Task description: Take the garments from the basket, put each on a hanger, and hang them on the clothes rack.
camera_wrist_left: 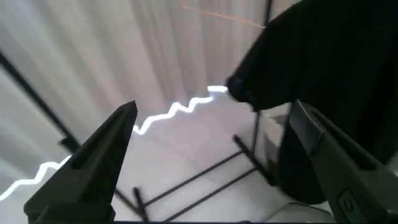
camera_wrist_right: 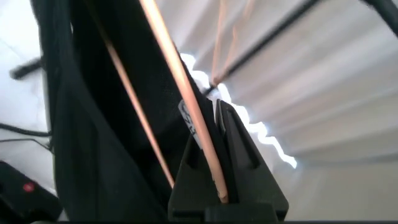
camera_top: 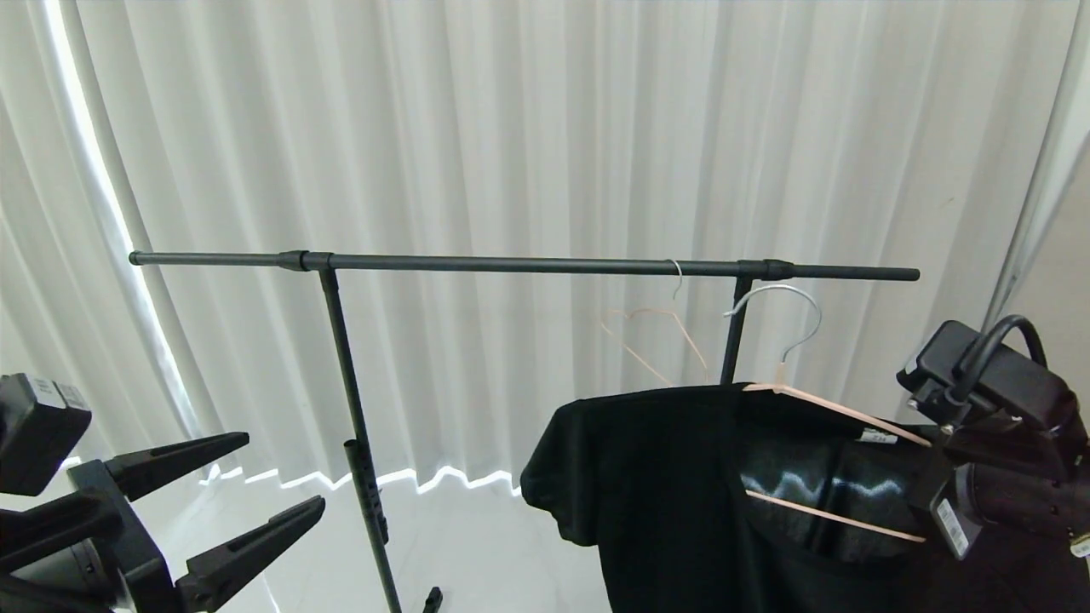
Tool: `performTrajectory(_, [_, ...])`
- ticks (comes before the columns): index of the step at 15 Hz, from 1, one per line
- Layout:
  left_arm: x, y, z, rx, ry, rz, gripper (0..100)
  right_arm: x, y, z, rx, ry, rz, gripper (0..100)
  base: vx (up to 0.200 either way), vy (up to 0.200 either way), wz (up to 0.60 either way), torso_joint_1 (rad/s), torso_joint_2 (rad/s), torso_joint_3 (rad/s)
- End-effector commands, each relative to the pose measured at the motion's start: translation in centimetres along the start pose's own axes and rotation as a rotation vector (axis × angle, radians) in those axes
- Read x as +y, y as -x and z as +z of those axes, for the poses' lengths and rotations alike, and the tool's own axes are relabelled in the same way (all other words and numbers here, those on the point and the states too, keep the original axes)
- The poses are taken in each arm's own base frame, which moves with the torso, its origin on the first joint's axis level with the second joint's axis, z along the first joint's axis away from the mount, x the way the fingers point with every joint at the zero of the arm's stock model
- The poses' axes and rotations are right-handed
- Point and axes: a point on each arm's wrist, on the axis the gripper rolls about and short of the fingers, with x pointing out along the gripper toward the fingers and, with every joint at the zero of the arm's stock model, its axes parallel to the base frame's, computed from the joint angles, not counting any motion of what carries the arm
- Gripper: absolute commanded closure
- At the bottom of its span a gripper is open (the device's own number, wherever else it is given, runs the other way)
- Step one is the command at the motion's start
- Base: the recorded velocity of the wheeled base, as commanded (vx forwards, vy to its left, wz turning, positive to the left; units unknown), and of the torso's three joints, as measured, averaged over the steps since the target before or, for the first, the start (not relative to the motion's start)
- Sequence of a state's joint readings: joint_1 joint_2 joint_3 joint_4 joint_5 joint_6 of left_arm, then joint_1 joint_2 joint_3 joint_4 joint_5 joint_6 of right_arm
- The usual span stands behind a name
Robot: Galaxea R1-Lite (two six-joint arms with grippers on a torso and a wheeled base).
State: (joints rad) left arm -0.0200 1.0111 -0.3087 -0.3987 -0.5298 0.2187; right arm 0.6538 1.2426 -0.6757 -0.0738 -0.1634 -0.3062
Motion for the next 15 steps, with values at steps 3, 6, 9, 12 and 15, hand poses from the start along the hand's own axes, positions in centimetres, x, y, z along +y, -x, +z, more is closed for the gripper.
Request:
performTrajectory(3, [1.8,-2.1,-0.9,0.190,-0.108,0.272,0,-0.9,0.2,-1.0,0.092,-0.017,-0.054,100,0.000,0.000,0.00,0.000,0.00,0.000])
performTrajectory(6, [1.6,-2.1,-0.9,0.193,-0.114,0.266,0,-2.1,0.4,-1.9,0.150,-0.056,-0.113,100,0.000,0.000,0.00,0.000,0.00,0.000])
performTrajectory(9, [1.6,-2.2,-0.9,0.192,-0.115,0.263,0,-2.7,0.4,-2.3,0.173,-0.082,-0.141,100,0.000,0.000,0.00,0.000,0.00,0.000])
performTrajectory(12, [1.6,-2.3,-0.9,0.194,-0.116,0.262,0,-2.6,0.2,-2.3,0.180,-0.091,-0.136,100,0.000,0.000,0.00,0.000,0.00,0.000])
performTrajectory(15, [1.6,-2.2,-0.8,0.192,-0.119,0.264,0,-2.6,-0.3,-2.4,0.197,-0.099,-0.132,100,0.000,0.200,0.00,0.002,0.00,-0.001])
